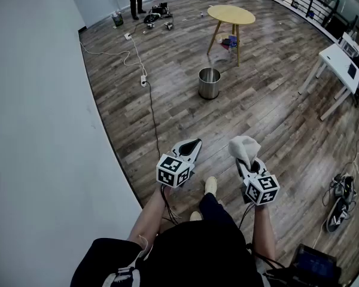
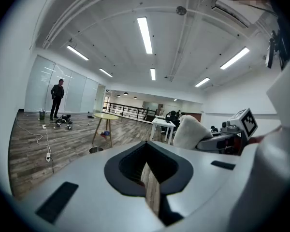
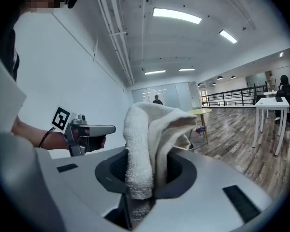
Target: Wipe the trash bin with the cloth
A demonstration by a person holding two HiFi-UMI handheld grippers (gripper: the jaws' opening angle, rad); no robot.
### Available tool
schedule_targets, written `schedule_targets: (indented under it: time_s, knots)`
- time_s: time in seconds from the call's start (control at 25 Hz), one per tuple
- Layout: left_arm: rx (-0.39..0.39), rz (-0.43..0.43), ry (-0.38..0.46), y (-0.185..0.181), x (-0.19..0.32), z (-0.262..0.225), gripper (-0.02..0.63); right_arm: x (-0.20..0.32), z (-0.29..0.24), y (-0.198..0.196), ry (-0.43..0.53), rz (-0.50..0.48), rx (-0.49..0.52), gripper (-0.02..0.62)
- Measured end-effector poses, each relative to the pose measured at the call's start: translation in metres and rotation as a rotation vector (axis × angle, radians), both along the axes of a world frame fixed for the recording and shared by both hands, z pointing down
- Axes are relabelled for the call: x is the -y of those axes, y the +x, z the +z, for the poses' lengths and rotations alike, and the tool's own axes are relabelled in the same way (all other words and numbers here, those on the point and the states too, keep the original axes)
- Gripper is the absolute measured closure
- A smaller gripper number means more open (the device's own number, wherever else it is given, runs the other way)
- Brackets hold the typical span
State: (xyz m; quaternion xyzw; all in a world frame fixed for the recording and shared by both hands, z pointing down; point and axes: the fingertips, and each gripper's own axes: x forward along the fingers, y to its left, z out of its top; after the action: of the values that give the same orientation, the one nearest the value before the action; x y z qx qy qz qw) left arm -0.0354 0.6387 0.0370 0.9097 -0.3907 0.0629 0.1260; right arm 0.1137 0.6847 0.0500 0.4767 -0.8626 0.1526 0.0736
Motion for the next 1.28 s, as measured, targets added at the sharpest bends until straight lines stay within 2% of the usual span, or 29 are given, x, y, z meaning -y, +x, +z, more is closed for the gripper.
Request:
schedule_targets:
  time_s: [0.68,0.92,1.28]
  knots:
    - [0.049,-0.004,-0.005,0.044,0.179,0.000,0.606,0.185,0.007,0.042,-0.016,-0.034,0.038,0.503]
    - [0.049,-0.038,-0.003,0.048,0.217,0.000,0.606,0.230,0.014,0.053,-0.016,-0.043,0.042,0.502]
    - [0.049,-0.068,-0.027,0.046,0.251,0.008,0.606,0.265,0.022,0.047,-0.036,-0.078,0.054,0.503]
